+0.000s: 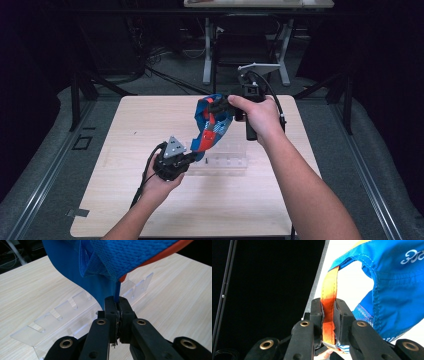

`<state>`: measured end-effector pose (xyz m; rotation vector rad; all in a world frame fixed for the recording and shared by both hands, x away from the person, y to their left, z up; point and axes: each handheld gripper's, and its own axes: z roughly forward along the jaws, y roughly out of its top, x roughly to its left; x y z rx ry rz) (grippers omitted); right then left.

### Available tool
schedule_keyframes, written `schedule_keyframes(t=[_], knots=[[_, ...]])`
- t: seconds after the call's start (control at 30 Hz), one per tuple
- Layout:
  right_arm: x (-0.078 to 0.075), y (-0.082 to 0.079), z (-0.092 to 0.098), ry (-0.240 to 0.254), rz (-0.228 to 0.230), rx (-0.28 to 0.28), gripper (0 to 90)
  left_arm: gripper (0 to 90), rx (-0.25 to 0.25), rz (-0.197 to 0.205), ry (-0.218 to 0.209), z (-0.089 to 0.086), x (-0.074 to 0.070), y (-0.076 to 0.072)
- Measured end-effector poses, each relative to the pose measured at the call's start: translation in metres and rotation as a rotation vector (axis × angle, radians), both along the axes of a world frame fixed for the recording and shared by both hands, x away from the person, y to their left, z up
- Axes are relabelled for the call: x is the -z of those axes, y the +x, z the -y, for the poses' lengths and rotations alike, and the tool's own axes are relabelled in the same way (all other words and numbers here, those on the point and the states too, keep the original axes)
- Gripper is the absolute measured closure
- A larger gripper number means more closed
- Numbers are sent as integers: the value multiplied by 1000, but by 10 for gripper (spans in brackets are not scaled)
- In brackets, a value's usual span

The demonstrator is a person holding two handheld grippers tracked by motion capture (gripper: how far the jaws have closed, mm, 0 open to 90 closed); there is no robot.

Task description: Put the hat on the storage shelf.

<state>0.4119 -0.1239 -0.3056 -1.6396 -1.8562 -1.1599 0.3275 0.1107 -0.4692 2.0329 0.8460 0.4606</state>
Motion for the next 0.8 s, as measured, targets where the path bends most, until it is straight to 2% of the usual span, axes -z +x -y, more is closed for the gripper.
schedule_keyframes(t=[0.17, 0.23, 0.4, 0.47, 0.53, 0.57, 0.6, 0.8], knots=[[6, 2, 1, -8, -17, -5, 785, 880, -8, 0, -16, 1, 8, 3], [9, 2, 0, 0, -15, -6, 785, 880, -6, -9, -22, 1, 9, 3], [12, 2, -1, -2, -21, -20, 785, 881, -11, -3, -26, 1, 10, 1], [12, 2, -1, 4, -22, -13, 785, 881, -9, -5, -42, -1, 9, 0], [13, 2, -2, -2, -19, -16, 784, 881, -3, 14, -3, 3, 9, -4], [13, 2, -2, 2, -24, -16, 784, 881, -3, 14, -3, 3, 9, -4], [13, 2, -2, 0, -25, -15, 784, 881, 7, 8, 20, 6, 11, -5], [18, 2, -2, -17, -29, -15, 784, 880, -6, -6, 12, 7, 19, -2]])
